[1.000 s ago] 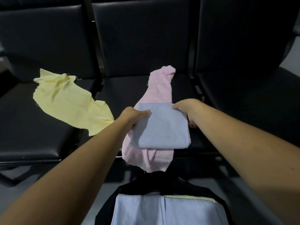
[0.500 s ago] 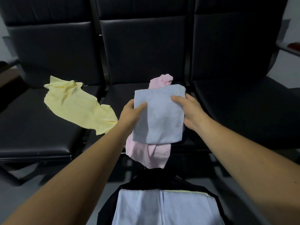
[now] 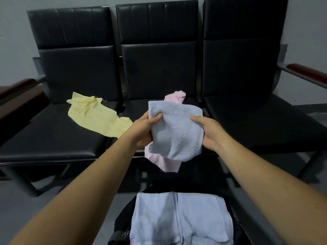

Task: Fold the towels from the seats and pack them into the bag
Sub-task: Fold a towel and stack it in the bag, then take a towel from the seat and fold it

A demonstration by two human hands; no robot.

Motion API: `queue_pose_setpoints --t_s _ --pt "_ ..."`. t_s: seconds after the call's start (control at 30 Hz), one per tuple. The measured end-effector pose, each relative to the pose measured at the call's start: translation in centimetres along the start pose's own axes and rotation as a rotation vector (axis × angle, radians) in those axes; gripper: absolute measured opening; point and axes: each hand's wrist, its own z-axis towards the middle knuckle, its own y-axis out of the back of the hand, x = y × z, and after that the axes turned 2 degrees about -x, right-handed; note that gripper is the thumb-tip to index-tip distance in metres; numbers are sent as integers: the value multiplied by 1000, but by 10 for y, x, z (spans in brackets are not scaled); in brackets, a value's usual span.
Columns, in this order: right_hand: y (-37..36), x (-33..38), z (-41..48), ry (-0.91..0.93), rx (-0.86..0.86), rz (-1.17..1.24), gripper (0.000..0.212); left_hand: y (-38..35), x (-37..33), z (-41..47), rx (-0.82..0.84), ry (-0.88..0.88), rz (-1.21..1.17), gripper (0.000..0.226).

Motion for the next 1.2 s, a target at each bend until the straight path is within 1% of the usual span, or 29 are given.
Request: queue_pose_setpoints --t_s 0.1,0.2,0.3,0.47,0.57,0.67,0.73,0.8,0.93,1.0,1.1,1.13,1.17,1.2 --pt "0 -12 -16 -43 23 -13 41 -5 2 -22 3 10 -16 28" --pt "-1 -31 -35 -85 41 55 42 -7 6 -43 6 27 -20 35" --pt "-4 -50 -54 -174 99 125 41 -6 12 -60 9 52 -16 45" --pt "-4 -80 -77 -286 200 169 46 4 30 -85 -41 103 36 50" --pt "0 -95 -82 -341 255 101 45 15 45 -94 -83 127 59 45" --pt "7 -114 -79 -406 274 -16 46 30 65 -99 -117 160 121 50" --pt "9 -128 -75 -416 257 -105 48 39 80 -103 -156 198 148 47" --pt "9 -143 -71 -384 207 -173 46 50 99 -106 -195 222 143 41" --pt "9 -178 -62 -295 39 -239 38 74 133 -110 -276 258 161 31" --pt "10 -195 -60 -312 -7 -301 36 88 150 -112 -317 309 204 27" --pt "12 -223 -61 -405 -33 -413 28 105 180 -116 -359 401 274 27" --pt "14 -234 -59 -430 -38 -442 30 109 189 -115 -373 431 293 28" --pt "16 -247 -54 -464 -49 -495 39 114 199 -114 -392 465 315 29" --pt "24 -266 -46 -485 -44 -532 56 118 207 -114 -404 492 336 29"
